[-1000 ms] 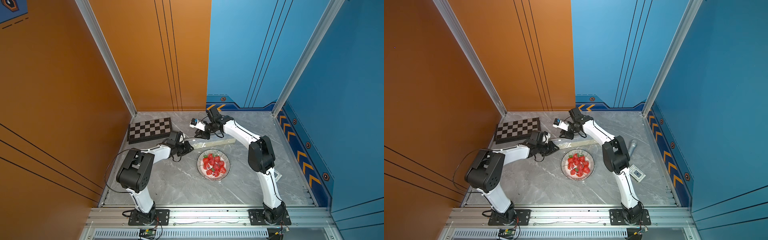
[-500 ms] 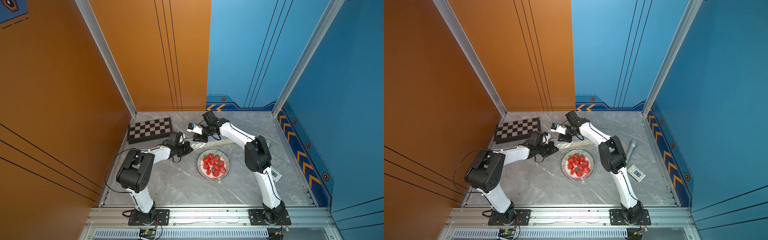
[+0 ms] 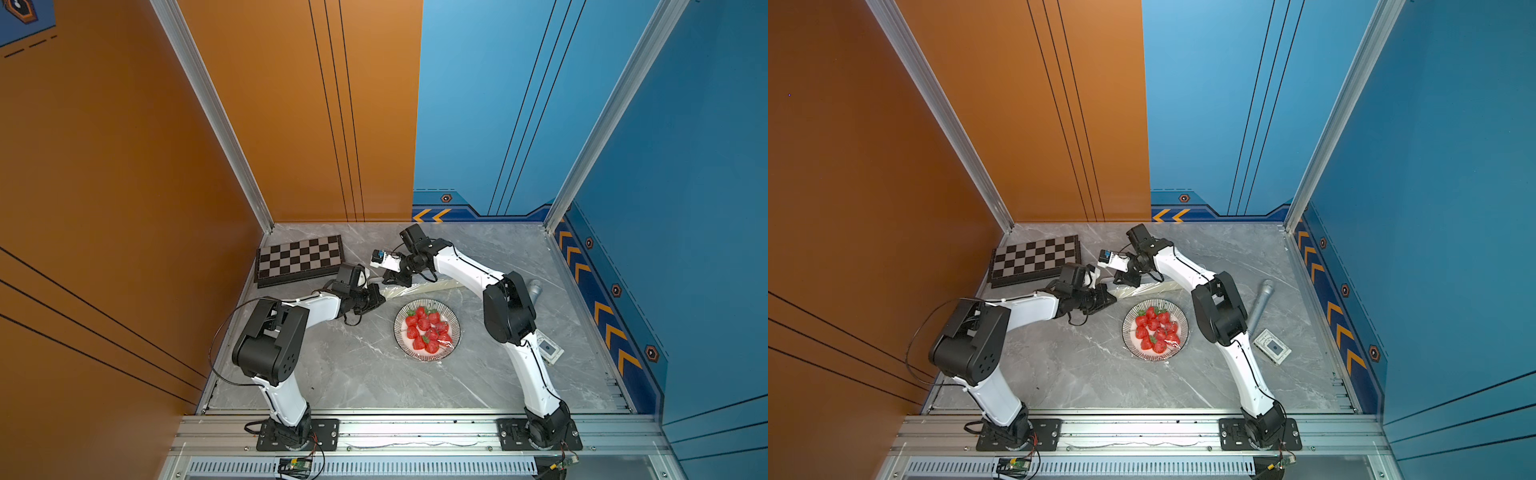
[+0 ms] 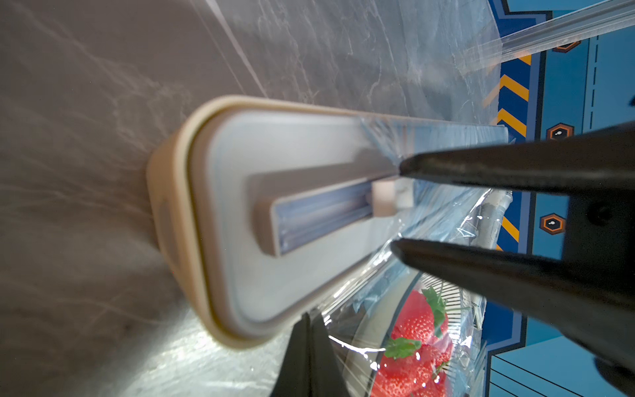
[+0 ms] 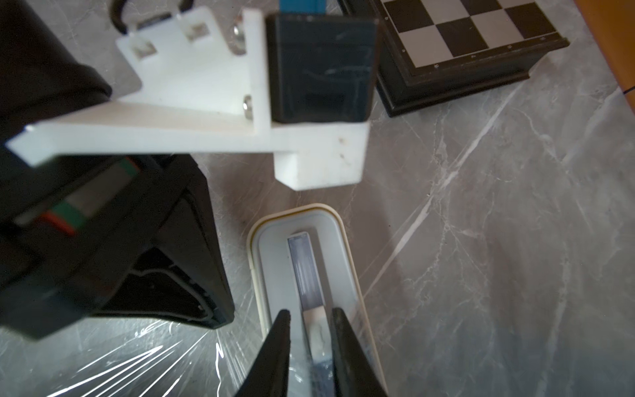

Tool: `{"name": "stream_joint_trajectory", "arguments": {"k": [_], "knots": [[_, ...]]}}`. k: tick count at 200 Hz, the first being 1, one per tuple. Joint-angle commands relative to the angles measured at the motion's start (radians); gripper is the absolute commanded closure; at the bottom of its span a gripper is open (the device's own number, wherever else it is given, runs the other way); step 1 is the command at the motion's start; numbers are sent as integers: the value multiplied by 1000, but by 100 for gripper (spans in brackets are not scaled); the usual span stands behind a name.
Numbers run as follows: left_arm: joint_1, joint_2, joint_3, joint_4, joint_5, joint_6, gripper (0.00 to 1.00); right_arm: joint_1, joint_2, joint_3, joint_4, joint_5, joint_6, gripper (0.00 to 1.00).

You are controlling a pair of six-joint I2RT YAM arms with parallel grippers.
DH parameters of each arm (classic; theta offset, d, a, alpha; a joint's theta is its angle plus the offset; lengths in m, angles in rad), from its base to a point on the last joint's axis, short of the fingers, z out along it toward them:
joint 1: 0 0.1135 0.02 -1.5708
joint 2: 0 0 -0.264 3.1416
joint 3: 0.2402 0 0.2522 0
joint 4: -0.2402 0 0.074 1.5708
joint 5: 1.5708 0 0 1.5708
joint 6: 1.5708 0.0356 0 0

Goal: Wrap the plate with plastic wrap
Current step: Tear off the plastic wrap from the plastic wrap cutting box.

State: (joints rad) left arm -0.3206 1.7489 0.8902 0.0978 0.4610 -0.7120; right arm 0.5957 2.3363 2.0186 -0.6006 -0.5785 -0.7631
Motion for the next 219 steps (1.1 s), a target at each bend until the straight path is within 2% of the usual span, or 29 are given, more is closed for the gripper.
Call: {"name": "stream_joint_trajectory", "arguments": {"k": [1,111,189,219], "knots": [[8,3,-15,-17,10,6,100,-3,8,25,-29,8,-16,79],[8,3,-16,-17,11,6,100,1,22,26,-36,35,-32,79],[9,4,-15,-18,10,6,100,-4,20,23,-39,23,-29,88],[12,9,-21,-18,8,2,100,-9,10,11,-43,34,-36,89]]}}
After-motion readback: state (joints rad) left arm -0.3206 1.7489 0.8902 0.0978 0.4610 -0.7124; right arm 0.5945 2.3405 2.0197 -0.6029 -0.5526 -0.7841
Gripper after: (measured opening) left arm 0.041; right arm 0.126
